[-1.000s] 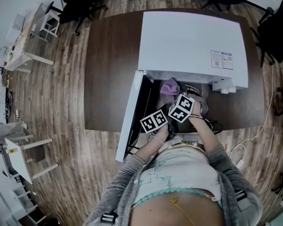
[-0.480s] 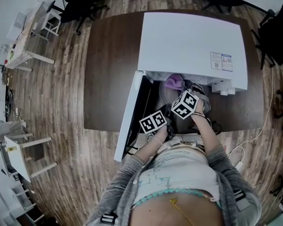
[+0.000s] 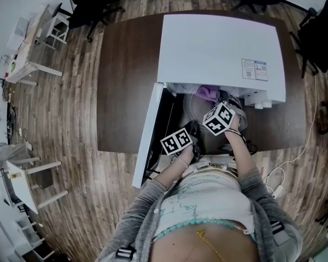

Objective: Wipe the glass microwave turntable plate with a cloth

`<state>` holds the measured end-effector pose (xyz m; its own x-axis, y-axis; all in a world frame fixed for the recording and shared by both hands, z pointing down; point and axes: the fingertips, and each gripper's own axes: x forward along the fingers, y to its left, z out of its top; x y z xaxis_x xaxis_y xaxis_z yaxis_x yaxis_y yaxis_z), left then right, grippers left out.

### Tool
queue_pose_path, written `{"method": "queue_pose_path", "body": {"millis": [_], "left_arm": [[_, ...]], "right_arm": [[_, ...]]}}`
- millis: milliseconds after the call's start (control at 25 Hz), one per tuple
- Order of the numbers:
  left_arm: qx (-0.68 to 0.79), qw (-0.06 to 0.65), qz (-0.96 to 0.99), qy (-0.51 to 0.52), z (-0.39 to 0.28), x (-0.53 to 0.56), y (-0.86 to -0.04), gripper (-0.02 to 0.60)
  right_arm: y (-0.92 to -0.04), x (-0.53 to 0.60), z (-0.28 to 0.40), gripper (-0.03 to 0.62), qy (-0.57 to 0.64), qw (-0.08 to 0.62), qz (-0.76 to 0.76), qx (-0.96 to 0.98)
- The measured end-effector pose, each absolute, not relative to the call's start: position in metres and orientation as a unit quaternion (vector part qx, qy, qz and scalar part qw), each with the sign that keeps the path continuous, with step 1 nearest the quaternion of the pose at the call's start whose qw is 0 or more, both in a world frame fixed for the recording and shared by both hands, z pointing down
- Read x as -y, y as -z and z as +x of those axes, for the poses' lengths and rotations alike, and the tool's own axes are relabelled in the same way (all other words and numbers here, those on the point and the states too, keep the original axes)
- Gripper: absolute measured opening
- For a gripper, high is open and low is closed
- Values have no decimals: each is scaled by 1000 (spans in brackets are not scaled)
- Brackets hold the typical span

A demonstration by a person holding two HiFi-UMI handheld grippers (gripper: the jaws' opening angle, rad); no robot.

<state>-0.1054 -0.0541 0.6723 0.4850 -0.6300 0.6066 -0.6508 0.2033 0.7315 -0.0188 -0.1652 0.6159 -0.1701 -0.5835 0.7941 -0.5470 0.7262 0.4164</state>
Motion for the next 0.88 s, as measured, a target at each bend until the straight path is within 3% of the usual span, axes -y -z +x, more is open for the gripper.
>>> {"method": "queue_pose_path", "body": {"millis": [880], "left_arm": [[504, 589, 632, -7, -107, 55, -672, 61]], "right_arm": [[-623, 150, 34, 109, -34, 526, 416, 741]]}}
